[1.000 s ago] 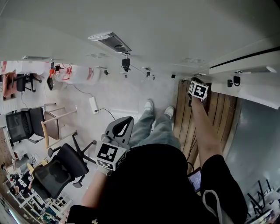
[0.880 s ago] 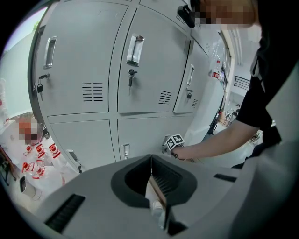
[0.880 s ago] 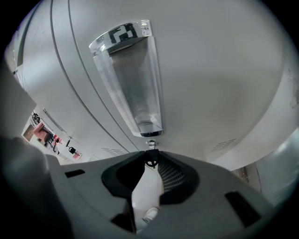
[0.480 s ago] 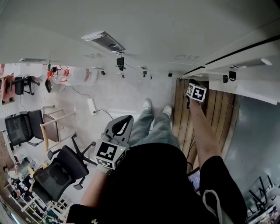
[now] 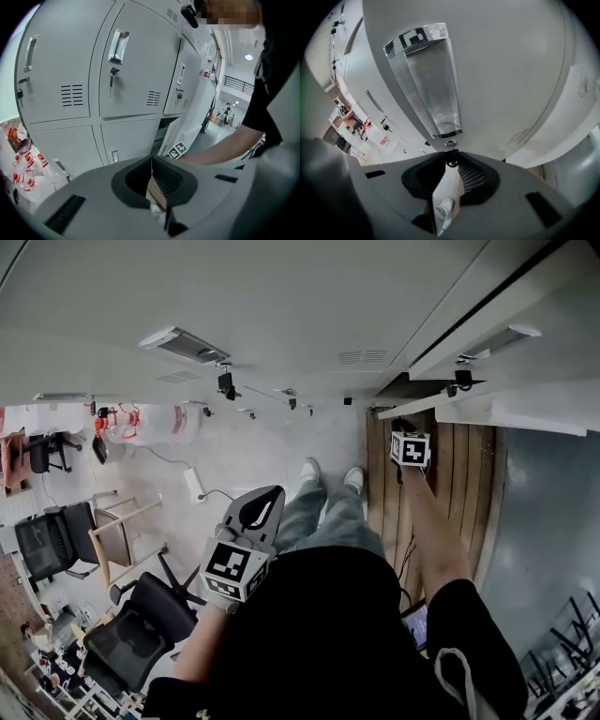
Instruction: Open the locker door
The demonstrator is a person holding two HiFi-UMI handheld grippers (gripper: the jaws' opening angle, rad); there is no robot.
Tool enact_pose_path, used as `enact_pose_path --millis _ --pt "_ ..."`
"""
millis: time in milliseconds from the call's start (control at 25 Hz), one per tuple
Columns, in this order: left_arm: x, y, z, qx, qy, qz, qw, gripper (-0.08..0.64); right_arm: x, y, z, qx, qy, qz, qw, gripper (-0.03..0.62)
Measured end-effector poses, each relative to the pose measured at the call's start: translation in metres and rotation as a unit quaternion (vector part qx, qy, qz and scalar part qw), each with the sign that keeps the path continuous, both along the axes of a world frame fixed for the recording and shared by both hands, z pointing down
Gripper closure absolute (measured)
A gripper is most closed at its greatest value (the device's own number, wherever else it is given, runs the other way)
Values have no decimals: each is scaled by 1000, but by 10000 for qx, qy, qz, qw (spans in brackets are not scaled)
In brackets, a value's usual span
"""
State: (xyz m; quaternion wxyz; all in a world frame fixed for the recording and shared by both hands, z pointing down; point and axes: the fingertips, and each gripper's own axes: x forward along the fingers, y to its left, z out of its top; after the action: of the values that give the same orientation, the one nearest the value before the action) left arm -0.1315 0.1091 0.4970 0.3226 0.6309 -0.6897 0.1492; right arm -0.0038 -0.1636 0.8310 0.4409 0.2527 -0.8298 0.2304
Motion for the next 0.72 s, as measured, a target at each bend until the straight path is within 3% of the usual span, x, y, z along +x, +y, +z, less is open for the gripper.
enact_pose_path --millis 720 --pt "41 -57 -1 60 54 1032 9946 537 72 23 -2 284 164 -955 9949 489"
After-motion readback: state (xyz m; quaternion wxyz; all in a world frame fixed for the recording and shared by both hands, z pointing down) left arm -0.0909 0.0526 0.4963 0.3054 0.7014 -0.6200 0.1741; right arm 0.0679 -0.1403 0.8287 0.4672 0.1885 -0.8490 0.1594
